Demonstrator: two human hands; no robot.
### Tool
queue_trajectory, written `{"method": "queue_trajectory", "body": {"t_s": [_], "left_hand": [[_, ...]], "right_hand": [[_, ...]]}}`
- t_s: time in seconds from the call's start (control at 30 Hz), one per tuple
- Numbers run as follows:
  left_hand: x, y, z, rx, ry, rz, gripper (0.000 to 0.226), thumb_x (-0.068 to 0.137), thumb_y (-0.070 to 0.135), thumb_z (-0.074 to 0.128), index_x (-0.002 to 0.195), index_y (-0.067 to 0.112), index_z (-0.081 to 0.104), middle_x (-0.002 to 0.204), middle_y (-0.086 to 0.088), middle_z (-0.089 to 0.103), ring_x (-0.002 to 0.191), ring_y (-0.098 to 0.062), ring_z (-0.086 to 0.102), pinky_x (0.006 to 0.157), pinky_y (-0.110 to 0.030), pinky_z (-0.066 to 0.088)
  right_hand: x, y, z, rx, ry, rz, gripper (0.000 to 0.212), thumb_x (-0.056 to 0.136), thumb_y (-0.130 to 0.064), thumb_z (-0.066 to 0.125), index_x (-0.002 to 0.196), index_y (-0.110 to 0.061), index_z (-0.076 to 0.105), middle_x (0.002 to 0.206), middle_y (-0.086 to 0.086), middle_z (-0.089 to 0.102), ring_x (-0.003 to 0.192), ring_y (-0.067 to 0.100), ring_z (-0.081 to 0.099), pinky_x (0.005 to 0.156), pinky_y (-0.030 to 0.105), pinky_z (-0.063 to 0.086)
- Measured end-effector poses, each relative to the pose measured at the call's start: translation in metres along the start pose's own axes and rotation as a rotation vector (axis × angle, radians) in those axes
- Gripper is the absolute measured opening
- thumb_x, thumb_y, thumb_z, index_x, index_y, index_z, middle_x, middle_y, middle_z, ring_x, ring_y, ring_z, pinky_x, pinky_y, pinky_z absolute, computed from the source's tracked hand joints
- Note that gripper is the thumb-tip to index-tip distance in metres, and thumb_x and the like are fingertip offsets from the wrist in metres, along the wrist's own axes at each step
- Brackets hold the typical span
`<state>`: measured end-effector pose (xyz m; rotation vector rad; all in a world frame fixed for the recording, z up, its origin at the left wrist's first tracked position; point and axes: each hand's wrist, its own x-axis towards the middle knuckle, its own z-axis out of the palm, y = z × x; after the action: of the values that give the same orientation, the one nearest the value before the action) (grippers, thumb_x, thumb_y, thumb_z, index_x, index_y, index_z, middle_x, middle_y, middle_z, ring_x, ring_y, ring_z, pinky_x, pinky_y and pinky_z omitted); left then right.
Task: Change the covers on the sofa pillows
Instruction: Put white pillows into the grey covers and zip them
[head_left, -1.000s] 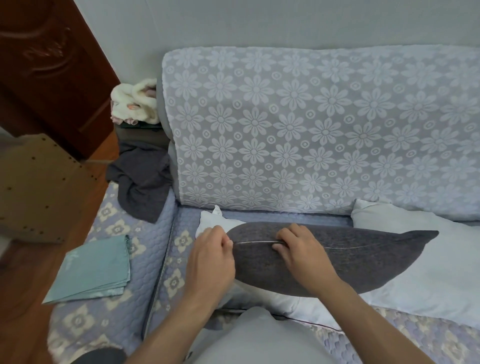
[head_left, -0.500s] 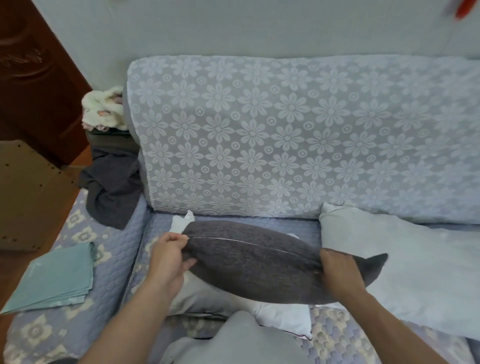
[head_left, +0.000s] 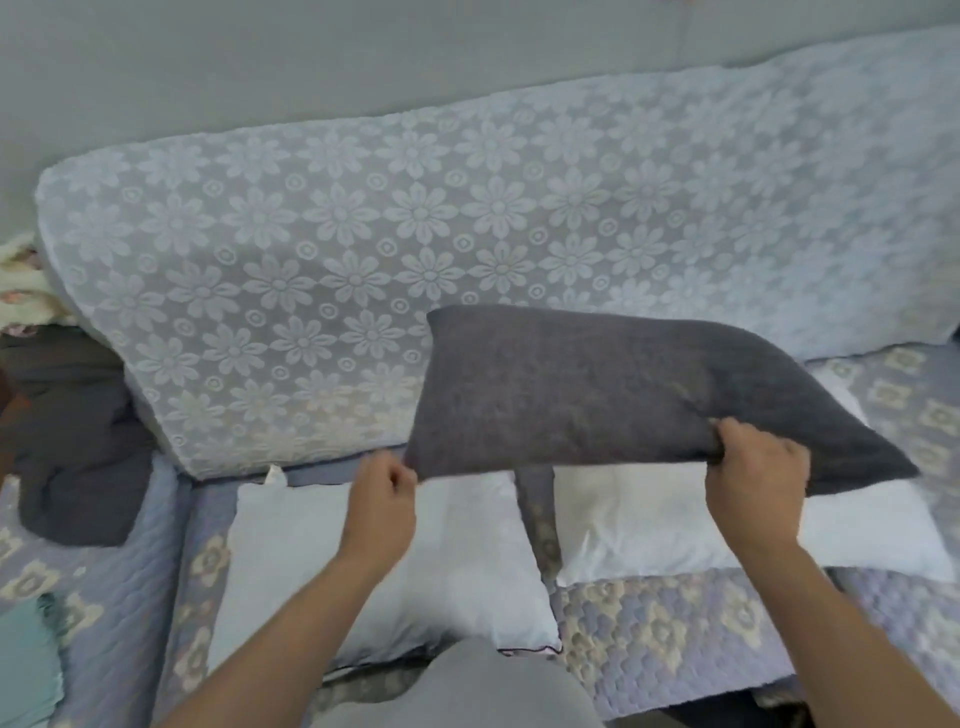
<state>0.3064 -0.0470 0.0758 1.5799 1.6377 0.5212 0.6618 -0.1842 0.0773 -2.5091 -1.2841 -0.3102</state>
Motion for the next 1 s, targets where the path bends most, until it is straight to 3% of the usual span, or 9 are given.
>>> {"method": "queue_trajectory", "body": {"t_s": [0.07,0.13,0.23,0.37,0.53,0.63,0.77,0.9,1.0], "left_hand": [[-0.004,-0.023,0.027,0.199,-0.270,-0.129,0.010,0.100,0.013,0.055,0.098,0.007,0.062,0.104,-0.015,0.062,0.082,-0.027,0.059,0.061,-0.028,0.042],[-0.007,-0.043,0.048,0.348,-0.539,-0.257,0.035,0.102,0.024,0.054,0.135,0.012,0.051,0.136,-0.015,0.050,0.094,-0.021,0.056,0.072,-0.026,0.044],[-0.011,-0.053,0.054,0.393,-0.623,-0.273,0.056,0.103,0.028,0.051,0.154,0.021,0.028,0.152,-0.010,0.039,0.105,-0.015,0.050,0.087,-0.024,0.041],[-0.021,-0.071,0.032,0.321,-0.545,-0.287,0.039,0.103,0.026,0.052,0.141,0.026,0.045,0.138,-0.004,0.054,0.107,-0.015,0.055,0.085,-0.022,0.044],[-0.044,-0.118,-0.017,0.312,-0.464,-0.491,0.034,0.100,0.023,0.053,0.134,0.019,0.053,0.127,-0.004,0.059,0.095,-0.016,0.057,0.078,-0.023,0.044],[-0.063,-0.154,-0.043,0.273,-0.381,-0.629,0.028,0.098,0.022,0.054,0.125,0.019,0.056,0.120,-0.002,0.059,0.105,-0.020,0.058,0.083,-0.027,0.045],[-0.085,-0.196,-0.062,0.250,-0.313,-0.732,0.016,0.095,0.017,0.056,0.108,0.015,0.064,0.090,-0.001,0.063,0.081,-0.018,0.057,0.077,-0.031,0.049],[-0.083,-0.224,-0.083,0.279,-0.289,-0.759,0.016,0.100,0.014,0.053,0.105,0.030,0.053,0.100,-0.001,0.063,0.076,-0.008,0.049,0.066,-0.017,0.038],[-0.052,-0.277,-0.102,0.226,-0.251,-0.813,0.041,0.100,0.033,0.055,0.136,0.015,0.048,0.140,-0.012,0.056,0.115,-0.024,0.057,0.089,-0.027,0.041]], "right_hand": [[-0.023,0.020,0.027,-0.120,-0.246,0.164,0.046,0.075,0.006,0.062,0.119,-0.008,0.062,0.090,0.016,0.060,0.081,0.038,0.058,0.078,0.049,0.043],[-0.041,0.029,0.047,-0.103,-0.622,0.374,0.065,0.087,-0.005,0.057,0.148,-0.015,0.038,0.130,0.023,0.049,0.114,0.044,0.050,0.096,0.050,0.043],[-0.049,0.025,0.067,0.207,-0.905,0.545,0.077,0.098,-0.024,0.053,0.159,-0.025,0.007,0.158,0.020,0.017,0.135,0.042,0.036,0.107,0.047,0.040],[-0.037,-0.007,0.081,0.427,-1.029,0.554,0.085,0.098,-0.030,0.060,0.159,-0.032,0.001,0.166,0.010,-0.009,0.145,0.035,0.028,0.107,0.040,0.038],[-0.021,-0.021,0.118,0.361,-1.068,0.497,0.082,0.098,-0.033,0.061,0.160,-0.025,0.008,0.165,0.006,-0.019,0.154,0.030,0.002,0.119,0.044,0.021],[-0.023,-0.055,0.137,0.241,-1.077,0.498,0.087,0.096,-0.039,0.060,0.160,-0.026,0.002,0.163,0.007,-0.024,0.151,0.039,0.008,0.119,0.048,0.026],[-0.058,-0.142,0.154,0.170,-1.111,0.213,0.078,0.094,-0.039,0.055,0.159,-0.030,0.013,0.165,0.007,-0.016,0.145,0.044,0.018,0.116,0.049,0.031],[-0.105,-0.213,0.179,0.292,-1.256,0.002,0.069,0.083,-0.035,0.062,0.146,-0.016,0.043,0.158,0.017,0.029,0.137,0.036,0.039,0.111,0.040,0.038],[-0.137,-0.240,0.201,0.321,-1.309,-0.095,0.065,0.094,-0.024,0.061,0.153,-0.012,0.034,0.159,0.012,0.030,0.148,0.024,0.025,0.118,0.030,0.022]]}}
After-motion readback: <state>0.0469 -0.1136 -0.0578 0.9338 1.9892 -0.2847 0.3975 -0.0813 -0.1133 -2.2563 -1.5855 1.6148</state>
